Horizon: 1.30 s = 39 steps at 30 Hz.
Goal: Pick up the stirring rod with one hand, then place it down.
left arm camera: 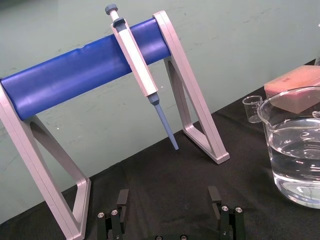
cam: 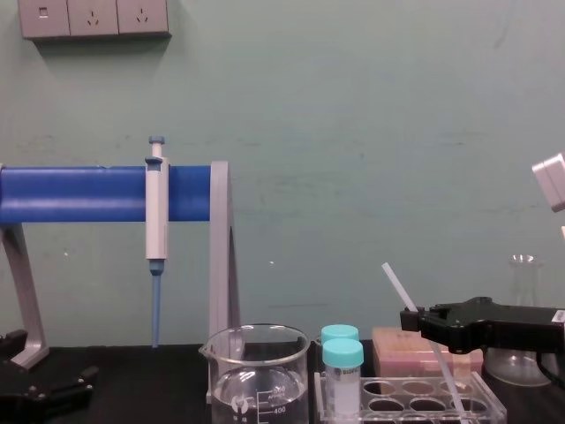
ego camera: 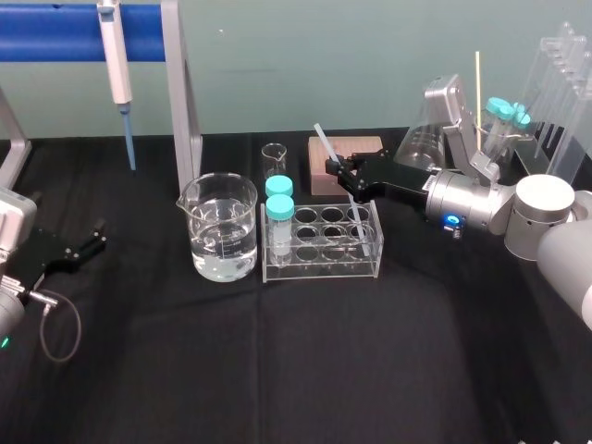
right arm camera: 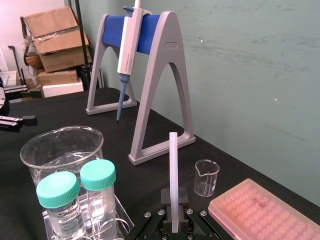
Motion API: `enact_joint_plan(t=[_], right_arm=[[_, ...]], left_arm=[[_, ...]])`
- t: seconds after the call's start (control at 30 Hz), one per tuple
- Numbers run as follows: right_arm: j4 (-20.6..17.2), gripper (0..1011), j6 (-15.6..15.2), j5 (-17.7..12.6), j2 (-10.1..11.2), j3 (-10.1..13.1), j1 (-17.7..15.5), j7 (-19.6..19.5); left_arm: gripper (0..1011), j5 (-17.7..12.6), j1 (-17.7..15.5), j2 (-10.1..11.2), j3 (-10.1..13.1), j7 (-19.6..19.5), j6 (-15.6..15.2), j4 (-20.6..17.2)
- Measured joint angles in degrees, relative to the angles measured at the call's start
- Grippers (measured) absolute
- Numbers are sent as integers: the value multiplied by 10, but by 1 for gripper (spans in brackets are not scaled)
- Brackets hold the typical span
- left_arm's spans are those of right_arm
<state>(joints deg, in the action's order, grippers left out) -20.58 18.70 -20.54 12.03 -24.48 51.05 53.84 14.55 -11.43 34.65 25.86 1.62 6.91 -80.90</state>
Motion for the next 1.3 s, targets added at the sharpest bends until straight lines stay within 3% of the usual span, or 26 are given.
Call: enact_joint_plan(t=[0.13, 0.23, 0.33, 0.37, 0.57, 0.6, 0.9, 1.1, 1.3], right_arm=[[0, 75, 0, 0, 0, 0, 0, 0], [-39, 75, -9, 0, 8, 7, -19, -11], [-104, 75, -29, -7, 21, 18, -49, -27], [-104, 75, -29, -7, 21, 18, -49, -27], [-215, 75, -63, -35, 43, 38, -99, -53], [-215, 75, -63, -35, 43, 38, -99, -53], [-336, 75, -86, -73, 65, 60, -152, -91], [-381, 75, -67, -78, 72, 66, -175, -119], [-422, 75, -3, -48, 75, 68, -211, -174]], left_arm=[[1000, 0, 0, 0, 0, 0, 0, 0], [1000, 0, 0, 0, 0, 0, 0, 0], [1000, 0, 0, 0, 0, 0, 0, 0], [1000, 0, 0, 0, 0, 0, 0, 0], [1000, 0, 0, 0, 0, 0, 0, 0], [1000, 0, 0, 0, 0, 0, 0, 0], [1000, 0, 0, 0, 0, 0, 0, 0], [1000, 0, 0, 0, 0, 0, 0, 0], [1000, 0, 0, 0, 0, 0, 0, 0]])
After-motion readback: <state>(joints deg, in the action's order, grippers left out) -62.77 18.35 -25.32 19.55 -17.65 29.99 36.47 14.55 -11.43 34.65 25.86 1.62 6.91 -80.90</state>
